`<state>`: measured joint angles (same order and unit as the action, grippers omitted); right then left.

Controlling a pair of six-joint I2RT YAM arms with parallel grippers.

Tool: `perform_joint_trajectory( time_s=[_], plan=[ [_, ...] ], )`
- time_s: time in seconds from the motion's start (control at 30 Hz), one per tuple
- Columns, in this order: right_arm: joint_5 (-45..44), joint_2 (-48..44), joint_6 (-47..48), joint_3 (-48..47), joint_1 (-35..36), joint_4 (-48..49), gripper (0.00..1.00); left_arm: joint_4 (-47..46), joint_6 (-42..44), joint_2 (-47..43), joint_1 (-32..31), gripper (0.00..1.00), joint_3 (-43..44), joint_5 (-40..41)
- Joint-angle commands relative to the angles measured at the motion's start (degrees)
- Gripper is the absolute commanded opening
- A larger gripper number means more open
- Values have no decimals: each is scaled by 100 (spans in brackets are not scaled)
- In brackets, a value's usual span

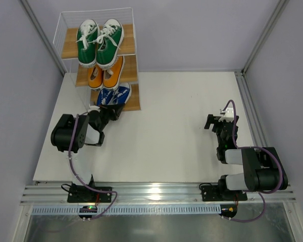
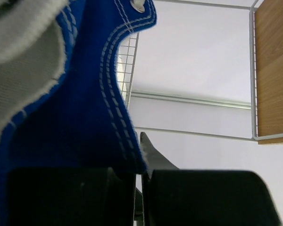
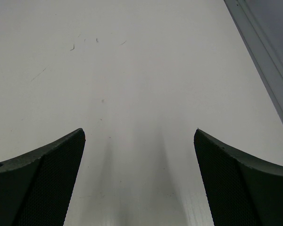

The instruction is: Place and organize the shoes onto the shoe shelf

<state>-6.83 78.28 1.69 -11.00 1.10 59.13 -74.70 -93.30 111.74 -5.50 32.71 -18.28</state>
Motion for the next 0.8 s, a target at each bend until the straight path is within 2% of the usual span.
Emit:
perform_joint_trajectory(
  time_s=[0.0, 0.17, 0.27, 0.33, 0.37, 0.4, 0.43, 0.47, 0.5, 0.57, 0.63, 0.67, 0.77],
  plan=[
    [59, -6, -20, -86, -22, 441, 97, -776, 30, -564, 22, 0, -71, -193],
    [59, -6, -20, -95, -22, 432, 97, 375, 461, -2224, 40, 0, -860, -307],
    [50, -15, -20, -95, -14, 432, 97, 1516, 751, -3646, 127, 0, -1597, 121],
    [50, -6, -29, -86, -14, 450, 97, 3252, 952, -4525, 189, 0, -1837, 902],
    [59, -14, -20, -95, -22, 441, 97, 4095, 1276, -5557, 198, 0, -1786, 1201],
    [50, -6, -29, -95, -22, 441, 97, 5478, 1462, -5976, 207, 0, -1707, 1500],
    [50, -6, -20, -86, -22, 441, 97, 5936, 1603, -6406, 224, 0, -1663, 2069],
    [50, -6, -20, -95, -14, 450, 97, 6262, 1761, -6915, 268, 0, -1602, 2205],
    [50, -6, -20, -104, -14, 432, 97, 6770, 1771, -7068, 338, 0, -1566, 2293],
    [50, -6, -20, -95, -22, 450, 97, 6977, 1771, -7105, 715, 0, -1566, 2146],
    [50, -6, -29, -86, -22, 432, 97, 6811, 1649, -6737, 1118, 0, -1688, 1874],
    [50, -6, -20, -95, -22, 441, 97, 6628, 1570, -6327, 1243, 0, -1724, 1489],
    [50, -14, -20, -95, -14, 432, 97, 6091, 1516, -5806, 1437, 0, -1698, 1231]
  ],
)
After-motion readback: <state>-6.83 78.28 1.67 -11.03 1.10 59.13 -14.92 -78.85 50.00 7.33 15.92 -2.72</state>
